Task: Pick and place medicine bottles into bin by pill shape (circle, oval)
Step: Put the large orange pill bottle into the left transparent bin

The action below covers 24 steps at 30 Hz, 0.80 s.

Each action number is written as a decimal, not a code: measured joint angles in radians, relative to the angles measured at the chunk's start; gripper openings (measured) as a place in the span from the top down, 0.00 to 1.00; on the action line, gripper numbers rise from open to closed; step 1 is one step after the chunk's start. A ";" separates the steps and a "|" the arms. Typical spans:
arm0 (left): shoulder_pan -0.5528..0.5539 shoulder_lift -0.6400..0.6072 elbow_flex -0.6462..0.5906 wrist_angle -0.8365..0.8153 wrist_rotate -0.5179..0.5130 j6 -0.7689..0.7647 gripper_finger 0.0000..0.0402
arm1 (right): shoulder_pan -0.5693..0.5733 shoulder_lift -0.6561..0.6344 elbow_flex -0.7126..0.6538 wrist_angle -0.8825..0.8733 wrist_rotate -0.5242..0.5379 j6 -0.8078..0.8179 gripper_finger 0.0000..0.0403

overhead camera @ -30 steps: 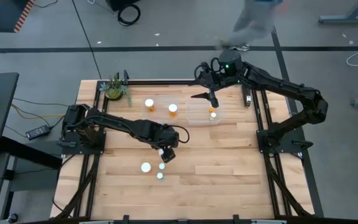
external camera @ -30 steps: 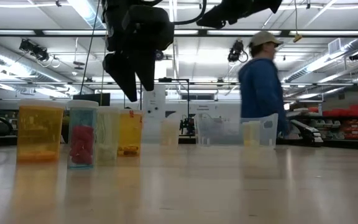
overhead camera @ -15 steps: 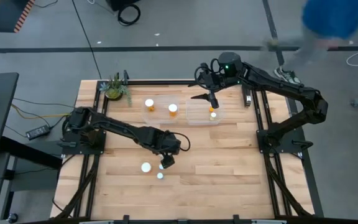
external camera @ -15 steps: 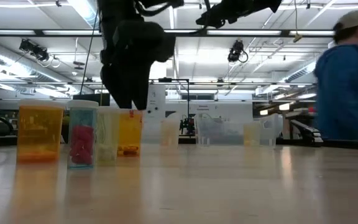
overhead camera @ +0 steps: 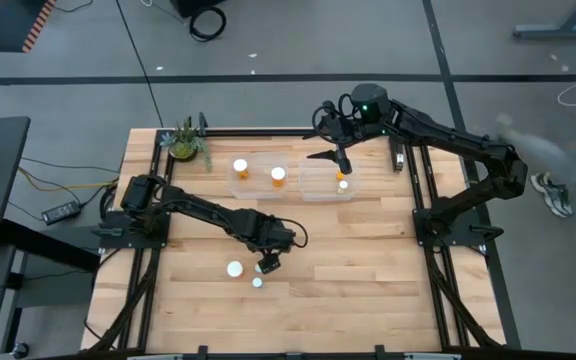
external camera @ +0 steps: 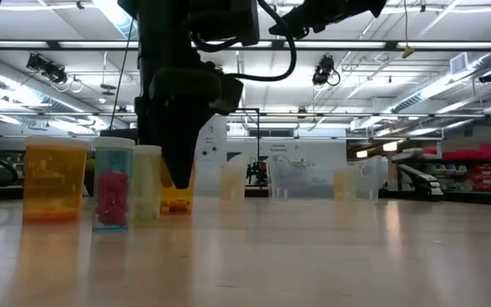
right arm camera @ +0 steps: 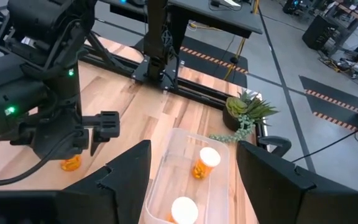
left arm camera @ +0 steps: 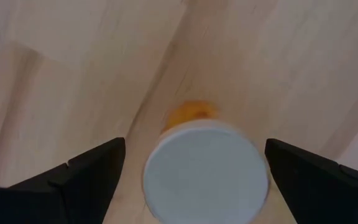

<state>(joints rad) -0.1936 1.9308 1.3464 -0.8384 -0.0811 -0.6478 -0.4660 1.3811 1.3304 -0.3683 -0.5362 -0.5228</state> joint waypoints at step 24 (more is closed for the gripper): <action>0.001 0.000 0.000 -0.001 0.000 0.017 0.34 | 0.000 0.000 0.000 0.000 0.000 0.002 0.39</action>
<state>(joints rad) -0.1928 1.9305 1.3468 -0.8395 -0.0811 -0.6304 -0.4660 1.3813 1.3304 -0.3683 -0.5362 -0.5205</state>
